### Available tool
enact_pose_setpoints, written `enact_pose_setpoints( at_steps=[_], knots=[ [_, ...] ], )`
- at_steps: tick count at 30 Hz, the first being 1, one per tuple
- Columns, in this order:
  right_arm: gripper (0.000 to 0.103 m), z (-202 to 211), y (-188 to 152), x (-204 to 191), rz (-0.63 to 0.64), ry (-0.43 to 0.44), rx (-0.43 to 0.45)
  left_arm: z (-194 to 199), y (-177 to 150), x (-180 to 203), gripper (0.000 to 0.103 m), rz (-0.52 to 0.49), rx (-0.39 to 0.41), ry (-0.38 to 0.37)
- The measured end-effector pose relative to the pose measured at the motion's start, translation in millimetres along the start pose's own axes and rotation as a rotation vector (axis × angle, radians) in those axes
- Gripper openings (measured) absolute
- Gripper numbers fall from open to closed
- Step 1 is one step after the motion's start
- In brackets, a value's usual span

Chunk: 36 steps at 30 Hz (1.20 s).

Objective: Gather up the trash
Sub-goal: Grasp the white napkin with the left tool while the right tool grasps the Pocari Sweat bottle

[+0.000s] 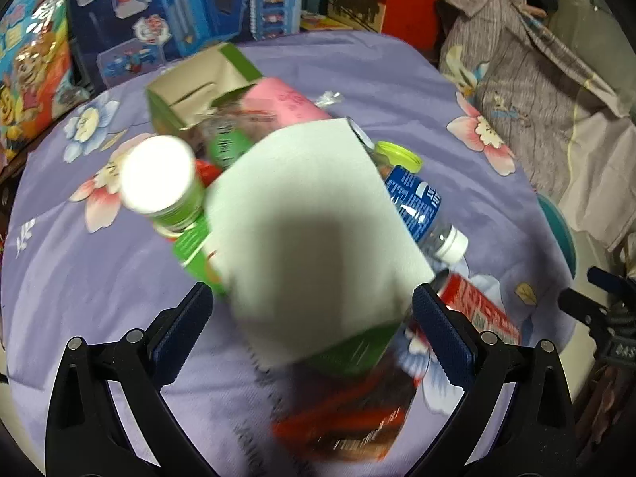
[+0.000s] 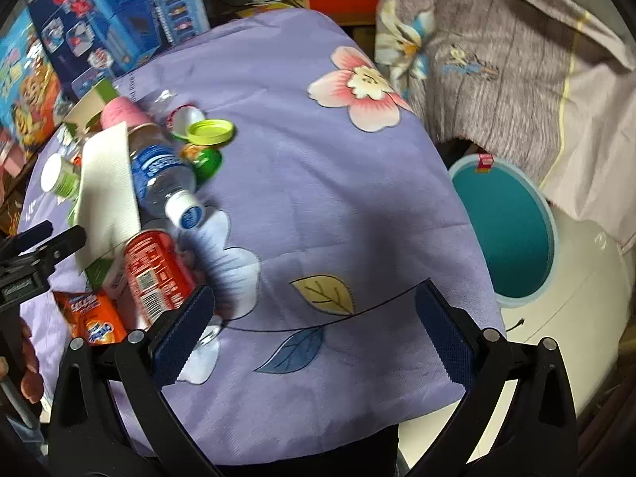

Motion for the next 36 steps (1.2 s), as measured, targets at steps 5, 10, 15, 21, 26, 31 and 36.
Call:
enact_pose_setpoints(
  at_steps=[5,10,15,21,26,31,36],
  knots=[
    [0.097,-11,-1,4,-0.006,0.007,-0.023,-23,5,6,0.072,0.009,-0.033,-0.027],
    [0.097,-15,8,-8,0.033,0.016,-0.016,-21,4,3,0.011,0.006,-0.02,-0.016],
    [0.097,-11,27,-35,0.102,0.064,0.006,1,5,-3,0.004,-0.013,0.027,-0.028],
    [0.097,-7,49,-78,0.187,0.133,0.023,31,-5,-28,0.003,0.037,0.073,-0.064],
    [0.097,-21,72,-129,0.299,0.17,0.024,28,-17,-47,0.003,0.076,0.057,-0.083],
    [0.097,-44,86,-171,0.397,0.193,-0.018,15,-20,-51,0.004,0.088,0.034,-0.109],
    [0.084,-67,91,-190,0.449,0.214,-0.069,1,-20,-52,0.007,0.09,0.007,-0.117]
  ],
)
Point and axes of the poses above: each gripper's, at about its wrist camera, not at the fingertips, and z roughly against the way its jaws point, x to its right, y to its top, the point moved 8 cm from there along -z, roughly the way its jaws point, and after that the axes turned 10 degrees about -y, right-handed, at the moved point
